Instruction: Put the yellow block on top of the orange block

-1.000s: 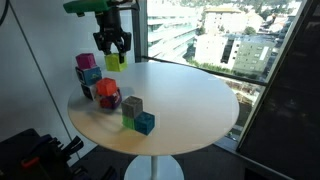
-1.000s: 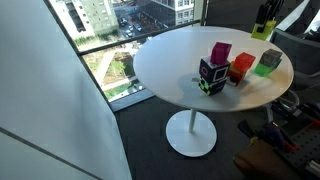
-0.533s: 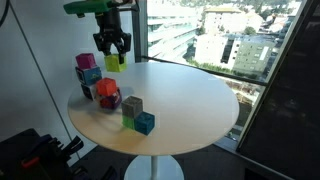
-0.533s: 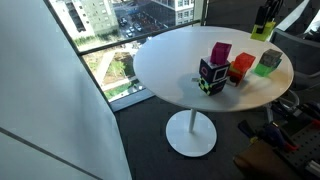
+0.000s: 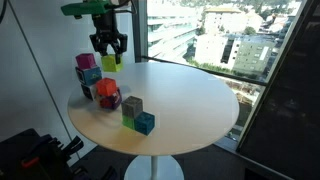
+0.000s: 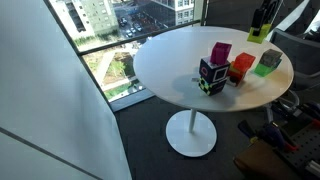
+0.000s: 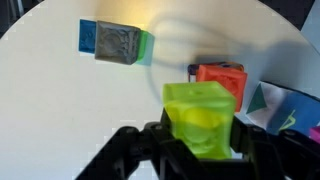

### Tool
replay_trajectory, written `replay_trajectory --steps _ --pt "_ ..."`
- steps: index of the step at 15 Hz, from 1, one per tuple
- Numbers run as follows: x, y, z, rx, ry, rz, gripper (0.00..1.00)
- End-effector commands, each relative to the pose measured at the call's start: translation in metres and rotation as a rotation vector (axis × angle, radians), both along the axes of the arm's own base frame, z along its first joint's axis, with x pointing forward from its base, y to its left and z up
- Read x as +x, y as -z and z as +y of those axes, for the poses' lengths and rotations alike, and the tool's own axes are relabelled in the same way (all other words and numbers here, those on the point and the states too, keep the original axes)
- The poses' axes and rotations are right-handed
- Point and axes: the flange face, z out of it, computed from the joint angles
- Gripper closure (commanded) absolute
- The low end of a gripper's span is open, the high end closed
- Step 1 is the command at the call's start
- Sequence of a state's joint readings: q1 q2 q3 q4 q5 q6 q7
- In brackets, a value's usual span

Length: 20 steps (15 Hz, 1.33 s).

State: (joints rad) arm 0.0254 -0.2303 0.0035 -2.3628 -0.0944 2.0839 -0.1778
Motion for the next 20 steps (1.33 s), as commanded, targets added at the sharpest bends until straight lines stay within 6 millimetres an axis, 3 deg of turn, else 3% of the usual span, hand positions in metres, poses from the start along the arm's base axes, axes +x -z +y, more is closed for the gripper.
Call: replay_trajectory --steps 1,20 --pt "-0.003 0.003 0.011 0.012 0.016 -0.003 0.75" --pt "-0.007 0.035 0.033 0.036 0.093 -0.017 0.75"
